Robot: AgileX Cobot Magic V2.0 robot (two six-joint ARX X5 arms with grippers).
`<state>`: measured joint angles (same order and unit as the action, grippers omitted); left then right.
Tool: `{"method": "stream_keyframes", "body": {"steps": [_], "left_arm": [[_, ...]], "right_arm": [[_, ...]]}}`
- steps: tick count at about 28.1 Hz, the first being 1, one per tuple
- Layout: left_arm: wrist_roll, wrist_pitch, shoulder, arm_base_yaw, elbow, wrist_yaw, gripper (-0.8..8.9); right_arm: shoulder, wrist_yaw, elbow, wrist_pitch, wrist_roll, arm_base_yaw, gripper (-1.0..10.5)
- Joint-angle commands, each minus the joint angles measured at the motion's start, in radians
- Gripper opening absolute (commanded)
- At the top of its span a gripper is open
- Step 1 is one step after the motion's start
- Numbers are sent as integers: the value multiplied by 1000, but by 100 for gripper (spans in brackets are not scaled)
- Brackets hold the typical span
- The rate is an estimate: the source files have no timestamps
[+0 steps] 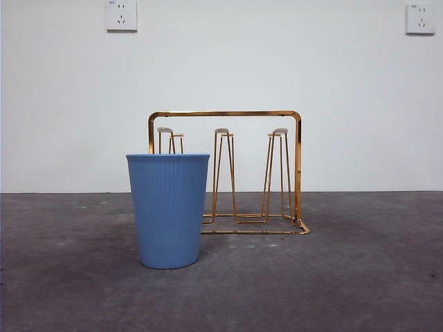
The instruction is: Pick up cup 1,put cup 1 in the cup rack,pick up cup 2,put cup 2 in the cup rack
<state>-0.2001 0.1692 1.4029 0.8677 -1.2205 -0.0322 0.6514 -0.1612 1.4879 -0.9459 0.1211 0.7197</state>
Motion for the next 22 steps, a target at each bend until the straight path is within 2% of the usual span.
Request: {"method": "stream_keyframes", "body": {"steps": [1, 15, 22], "left_arm": [[22, 4, 48, 5, -1, 46, -8], [31, -56, 252, 18, -122, 229, -8], [48, -79, 286, 17, -148, 296, -8]], "right_arm": [[-1, -13, -4, -2, 7, -1, 252], [-1, -19, -4, -8, 11, -1, 252], [-1, -19, -4, -27, 11, -1, 252]]}}
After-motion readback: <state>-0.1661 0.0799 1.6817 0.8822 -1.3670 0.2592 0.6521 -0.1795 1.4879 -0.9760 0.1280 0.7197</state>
